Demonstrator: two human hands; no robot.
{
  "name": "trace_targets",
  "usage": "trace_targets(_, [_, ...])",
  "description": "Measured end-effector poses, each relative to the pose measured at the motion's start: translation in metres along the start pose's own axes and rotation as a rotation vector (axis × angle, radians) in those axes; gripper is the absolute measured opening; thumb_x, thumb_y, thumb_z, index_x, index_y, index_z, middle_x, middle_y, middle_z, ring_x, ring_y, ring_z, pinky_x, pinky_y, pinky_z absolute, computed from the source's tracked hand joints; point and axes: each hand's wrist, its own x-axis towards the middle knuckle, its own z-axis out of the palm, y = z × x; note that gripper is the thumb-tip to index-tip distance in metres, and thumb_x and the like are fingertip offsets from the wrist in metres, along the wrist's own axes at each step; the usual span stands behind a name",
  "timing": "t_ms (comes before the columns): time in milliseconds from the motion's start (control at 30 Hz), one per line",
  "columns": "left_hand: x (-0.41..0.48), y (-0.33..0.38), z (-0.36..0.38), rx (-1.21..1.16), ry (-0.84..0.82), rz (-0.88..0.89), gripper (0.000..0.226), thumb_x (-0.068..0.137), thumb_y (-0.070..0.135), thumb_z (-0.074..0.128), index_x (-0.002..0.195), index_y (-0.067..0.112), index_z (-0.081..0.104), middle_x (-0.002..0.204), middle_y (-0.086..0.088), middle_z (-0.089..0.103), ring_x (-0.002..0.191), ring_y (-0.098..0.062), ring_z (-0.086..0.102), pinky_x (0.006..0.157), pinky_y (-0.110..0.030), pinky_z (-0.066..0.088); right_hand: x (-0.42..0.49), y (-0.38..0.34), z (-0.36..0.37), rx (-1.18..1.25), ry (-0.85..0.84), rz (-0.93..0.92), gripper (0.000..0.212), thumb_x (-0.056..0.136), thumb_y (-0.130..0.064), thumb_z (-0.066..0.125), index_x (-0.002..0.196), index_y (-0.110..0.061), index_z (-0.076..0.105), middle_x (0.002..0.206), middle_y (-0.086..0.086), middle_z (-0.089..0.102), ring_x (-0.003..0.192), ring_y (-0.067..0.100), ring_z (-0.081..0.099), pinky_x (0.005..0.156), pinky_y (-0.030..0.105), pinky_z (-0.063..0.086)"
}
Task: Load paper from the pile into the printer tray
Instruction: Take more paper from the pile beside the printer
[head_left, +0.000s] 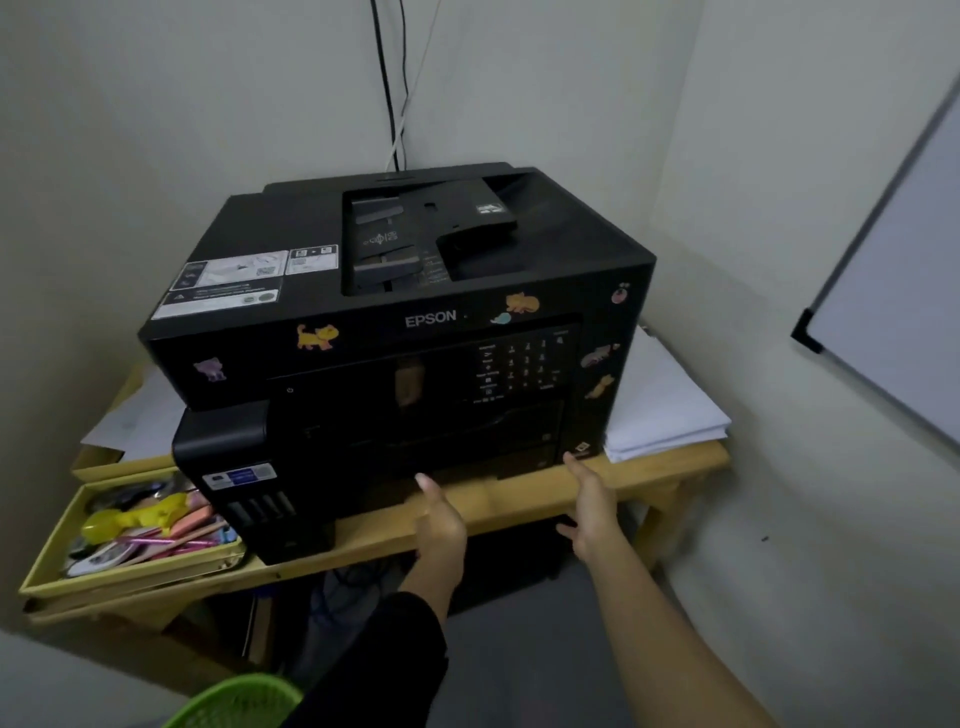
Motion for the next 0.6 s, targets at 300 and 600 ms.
trace_targets(300, [-0.026,0.0,0.112,0.781,-0.334,0.385,0.076,0.096,0.055,0.031,0.151,0.005,0.015,0.155,-0.015,0.028,0.14,-0.031,0.033,0.113,-0.034,0.029,0.037,-0.053,-0.056,-0.314,0.23,-0.257,0.05,0.087,-0.018,0.058,0.133,-0.001,0.049,0.131,0.014,0.055,0.118,0.033,0.052,0.101,0.039,0.043])
trace_targets(600, [-0.005,0.047,0.265,0.91,-0.503,0.531,0.059,0.095,0.046,0.045,0.141,0.009,0.042,0.144,-0.01,0.046,0.128,-0.026,0.048,0.104,-0.034,0.039,0.152,-0.17,-0.098,-0.588,0.307,-0.352,0.026,0.087,-0.003,0.048,0.067,-0.02,0.053,0.07,0.001,0.05,0.071,0.026,0.049,0.059,0.027,0.04])
